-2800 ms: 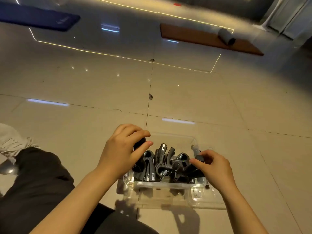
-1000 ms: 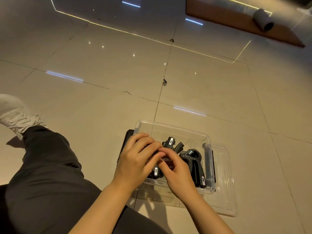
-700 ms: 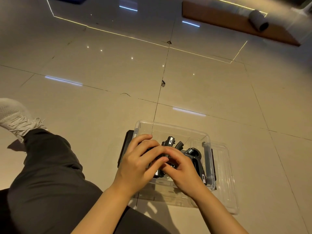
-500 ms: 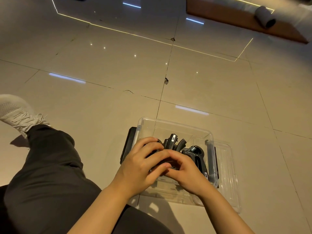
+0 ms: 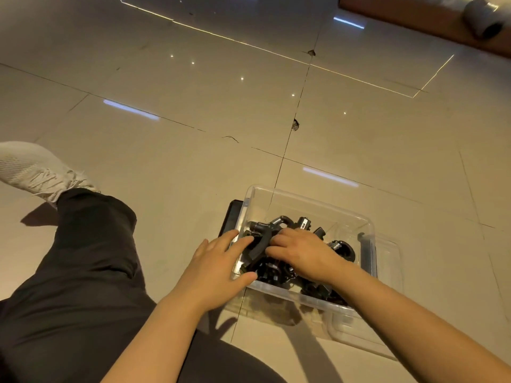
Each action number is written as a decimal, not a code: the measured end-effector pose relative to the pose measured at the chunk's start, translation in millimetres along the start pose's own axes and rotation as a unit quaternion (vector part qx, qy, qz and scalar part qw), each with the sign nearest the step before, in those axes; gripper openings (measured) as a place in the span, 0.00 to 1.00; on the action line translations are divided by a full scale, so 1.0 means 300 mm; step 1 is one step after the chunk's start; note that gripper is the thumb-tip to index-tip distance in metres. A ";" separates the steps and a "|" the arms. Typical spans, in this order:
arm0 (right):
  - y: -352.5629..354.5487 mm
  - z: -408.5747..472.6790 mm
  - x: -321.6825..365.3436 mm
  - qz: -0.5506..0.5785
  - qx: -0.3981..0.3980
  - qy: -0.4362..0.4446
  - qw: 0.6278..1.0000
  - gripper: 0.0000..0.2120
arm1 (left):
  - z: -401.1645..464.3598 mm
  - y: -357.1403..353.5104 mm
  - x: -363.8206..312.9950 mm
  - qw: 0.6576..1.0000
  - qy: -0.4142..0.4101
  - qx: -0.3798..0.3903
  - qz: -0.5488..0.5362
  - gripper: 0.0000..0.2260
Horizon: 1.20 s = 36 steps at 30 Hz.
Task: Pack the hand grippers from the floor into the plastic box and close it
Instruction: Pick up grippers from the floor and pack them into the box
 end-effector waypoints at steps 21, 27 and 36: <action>-0.230 -0.134 -0.105 0.328 0.056 -0.420 0.844 0.27 | 0.009 -0.129 0.024 0.987 0.050 0.134 -0.080 0.32; -0.275 -0.136 -0.043 0.382 -0.016 -0.525 0.760 0.28 | 0.003 -0.139 0.034 0.985 0.054 0.139 -0.093 0.32; -0.244 -0.122 -0.029 0.392 -0.005 -0.460 0.797 0.26 | 0.000 -0.141 0.042 0.985 0.052 0.132 -0.102 0.31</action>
Point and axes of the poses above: each hand's wrist, its own z-axis towards the middle knuckle, its own y-axis out of the back of the hand, x = y × z, the point moved 10 cm from there along z, towards the middle knuckle, and after that the axes turned 4 degrees about -x, right-handed, at the moved point
